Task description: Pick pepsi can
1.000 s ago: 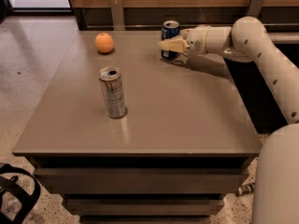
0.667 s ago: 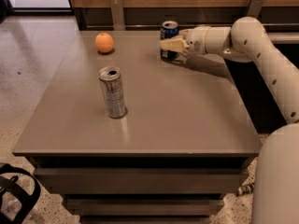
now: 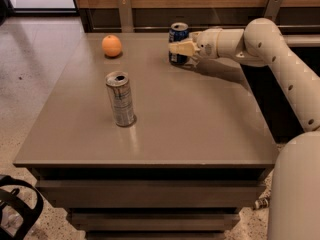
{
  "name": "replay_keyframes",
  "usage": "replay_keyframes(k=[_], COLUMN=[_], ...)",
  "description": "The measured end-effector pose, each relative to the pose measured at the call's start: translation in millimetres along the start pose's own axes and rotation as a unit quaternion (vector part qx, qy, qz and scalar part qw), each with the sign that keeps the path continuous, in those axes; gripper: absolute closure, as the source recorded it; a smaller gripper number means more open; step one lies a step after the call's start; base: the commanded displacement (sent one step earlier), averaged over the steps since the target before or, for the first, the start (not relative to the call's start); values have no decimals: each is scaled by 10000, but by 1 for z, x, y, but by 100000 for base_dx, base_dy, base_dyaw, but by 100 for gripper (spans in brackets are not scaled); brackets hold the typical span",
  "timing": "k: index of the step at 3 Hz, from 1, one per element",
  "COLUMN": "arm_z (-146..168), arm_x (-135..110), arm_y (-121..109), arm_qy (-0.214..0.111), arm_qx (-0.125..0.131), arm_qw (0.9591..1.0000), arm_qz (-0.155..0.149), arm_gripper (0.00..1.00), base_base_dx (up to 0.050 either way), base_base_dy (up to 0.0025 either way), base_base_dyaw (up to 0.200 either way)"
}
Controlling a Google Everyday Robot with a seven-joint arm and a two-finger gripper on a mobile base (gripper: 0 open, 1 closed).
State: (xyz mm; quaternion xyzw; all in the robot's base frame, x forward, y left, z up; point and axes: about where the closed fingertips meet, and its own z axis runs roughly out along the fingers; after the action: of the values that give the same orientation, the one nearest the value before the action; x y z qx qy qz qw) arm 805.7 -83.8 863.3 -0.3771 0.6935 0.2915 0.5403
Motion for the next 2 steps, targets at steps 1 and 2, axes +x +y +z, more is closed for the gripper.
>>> replay_keyframes(k=[1,2], arm_z=[0,-13], arm_x=[-2,-20], arm_y=[1,2], arm_qy=[-5,-115], arm_qx=[-13,-4], arm_qw=[10000,9998], arm_qz=[-17,-143], arm_gripper=[100,100], base_base_dx=[0,0], base_base_dy=[0,0], base_base_dyaw=[0,0])
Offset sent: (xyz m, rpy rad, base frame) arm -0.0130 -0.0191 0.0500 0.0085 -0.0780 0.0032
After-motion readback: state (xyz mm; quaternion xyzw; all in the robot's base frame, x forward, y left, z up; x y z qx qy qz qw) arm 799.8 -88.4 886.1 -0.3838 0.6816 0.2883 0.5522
